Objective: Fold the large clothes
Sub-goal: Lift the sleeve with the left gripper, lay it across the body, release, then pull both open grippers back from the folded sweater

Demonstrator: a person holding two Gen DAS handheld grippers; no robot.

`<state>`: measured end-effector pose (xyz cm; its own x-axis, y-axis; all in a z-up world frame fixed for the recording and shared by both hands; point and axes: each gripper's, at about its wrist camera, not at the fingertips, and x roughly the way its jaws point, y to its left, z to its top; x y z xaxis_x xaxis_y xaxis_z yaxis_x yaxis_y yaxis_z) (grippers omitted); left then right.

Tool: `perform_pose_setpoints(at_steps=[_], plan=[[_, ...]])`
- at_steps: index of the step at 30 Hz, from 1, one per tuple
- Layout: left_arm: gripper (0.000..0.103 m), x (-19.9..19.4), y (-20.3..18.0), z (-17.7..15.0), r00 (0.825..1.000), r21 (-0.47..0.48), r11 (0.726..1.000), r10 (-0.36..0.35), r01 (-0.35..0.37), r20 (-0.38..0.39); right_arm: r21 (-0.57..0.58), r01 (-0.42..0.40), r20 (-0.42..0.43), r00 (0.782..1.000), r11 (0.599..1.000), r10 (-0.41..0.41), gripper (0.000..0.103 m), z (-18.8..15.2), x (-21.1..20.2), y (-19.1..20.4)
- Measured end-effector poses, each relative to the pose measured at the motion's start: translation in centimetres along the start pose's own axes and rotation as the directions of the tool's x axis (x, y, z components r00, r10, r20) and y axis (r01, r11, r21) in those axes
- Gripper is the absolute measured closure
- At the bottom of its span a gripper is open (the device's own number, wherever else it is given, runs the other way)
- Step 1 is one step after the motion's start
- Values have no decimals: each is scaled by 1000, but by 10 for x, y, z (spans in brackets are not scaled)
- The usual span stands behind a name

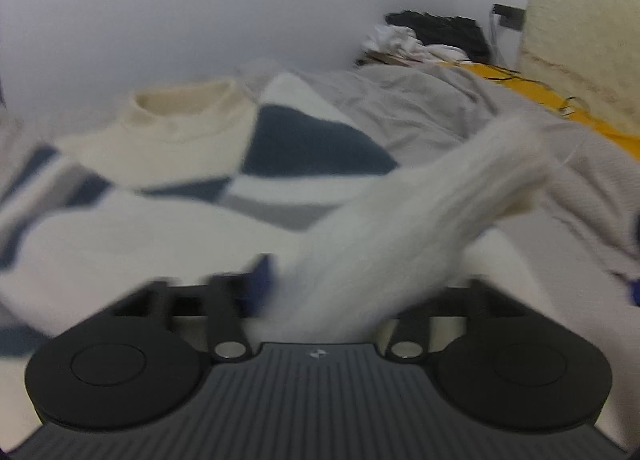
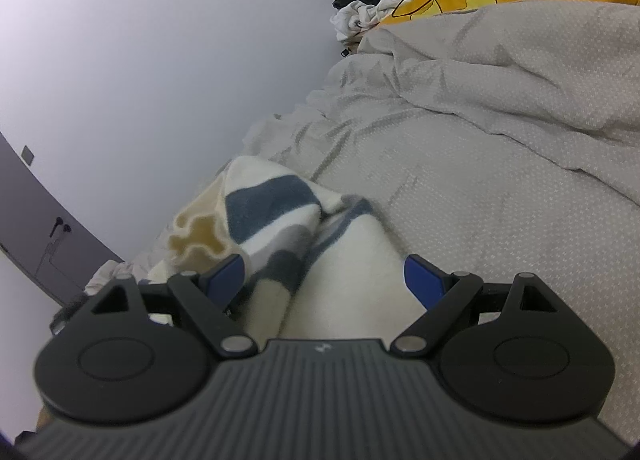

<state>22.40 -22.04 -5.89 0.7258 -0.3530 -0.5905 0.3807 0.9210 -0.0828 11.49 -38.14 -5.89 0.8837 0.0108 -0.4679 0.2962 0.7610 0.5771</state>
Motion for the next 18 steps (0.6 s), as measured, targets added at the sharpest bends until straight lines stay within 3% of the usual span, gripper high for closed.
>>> perform_pose_setpoints(at_steps=[2,5,9,14,18], plan=[[22,-10,2,-2,997,-6,997,-73,73,-14,-12,9,7,1000,1000,-9,15,-1,-2,1],[21,-30,3,-7,992,-9,993,-121,121,-37,-36,22,25,999,999,-22,15,0,-6,3],[19,-66,15,-14,984,-42,983,-176,176,1,-57,28,29,999,998,-27,15,0,-10,5],[19,-108,42,-28,974,-137,965,-219,225,59,-113,23,21,1000,993,-21,14,-5,-10,18],[19,-128,66,-43,980,-192,963,-173,190,103,-204,5,14,1000,979,-2,15,-15,-7,33]])
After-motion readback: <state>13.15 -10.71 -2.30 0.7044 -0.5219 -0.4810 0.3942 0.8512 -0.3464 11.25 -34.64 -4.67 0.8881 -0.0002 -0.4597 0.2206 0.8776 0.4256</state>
